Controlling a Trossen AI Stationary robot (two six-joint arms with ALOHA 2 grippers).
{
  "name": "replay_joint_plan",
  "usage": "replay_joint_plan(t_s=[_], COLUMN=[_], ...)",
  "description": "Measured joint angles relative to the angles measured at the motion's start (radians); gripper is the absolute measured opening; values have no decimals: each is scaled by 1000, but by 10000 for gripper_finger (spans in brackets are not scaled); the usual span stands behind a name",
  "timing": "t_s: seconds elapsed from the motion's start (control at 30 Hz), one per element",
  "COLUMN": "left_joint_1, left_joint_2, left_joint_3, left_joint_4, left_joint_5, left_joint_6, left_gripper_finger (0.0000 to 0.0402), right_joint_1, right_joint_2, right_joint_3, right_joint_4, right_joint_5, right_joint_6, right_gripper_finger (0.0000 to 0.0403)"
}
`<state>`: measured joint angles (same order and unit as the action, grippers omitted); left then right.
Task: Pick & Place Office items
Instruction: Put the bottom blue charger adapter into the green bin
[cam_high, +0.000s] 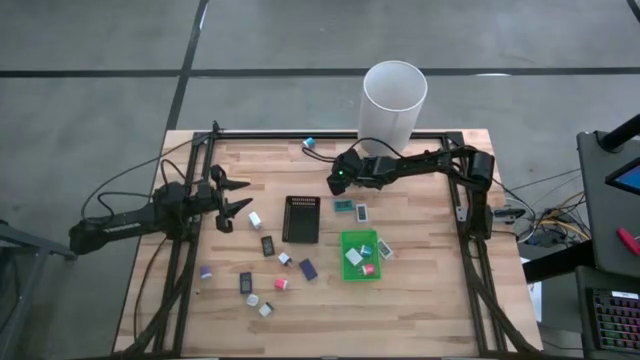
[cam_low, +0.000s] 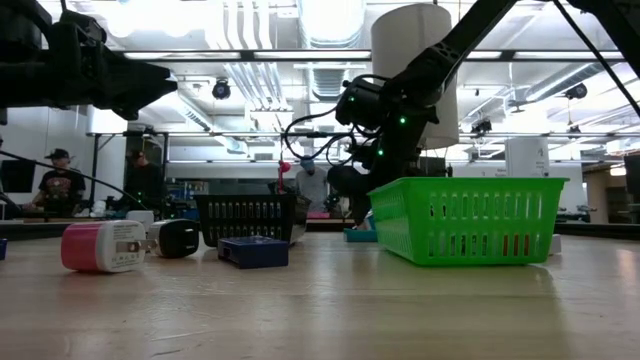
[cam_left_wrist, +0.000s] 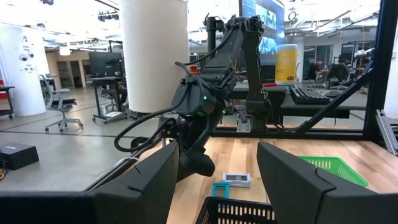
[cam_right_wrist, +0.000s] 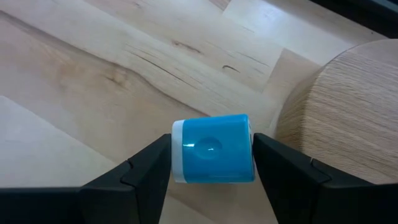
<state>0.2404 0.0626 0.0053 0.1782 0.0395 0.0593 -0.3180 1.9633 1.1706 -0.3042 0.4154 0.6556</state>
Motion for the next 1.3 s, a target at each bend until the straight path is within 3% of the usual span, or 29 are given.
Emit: replay_joint_plan(t_s=[0.37,1.3], left_joint_1=[0,0], left_joint_2=[0,0], left_joint_3=[0,0], left_joint_4=[0,0], left_joint_5=[0,0], left_joint_6=[0,0], left_gripper_finger=[225,225], right_joint_1=[1,7], right_joint_2=[0,-7], right_joint_3=[-1,14], right_joint_4=[-3,-6], right_joint_5=[-2,-8], right_joint_6=[0,-15], right_gripper_finger=[192,187])
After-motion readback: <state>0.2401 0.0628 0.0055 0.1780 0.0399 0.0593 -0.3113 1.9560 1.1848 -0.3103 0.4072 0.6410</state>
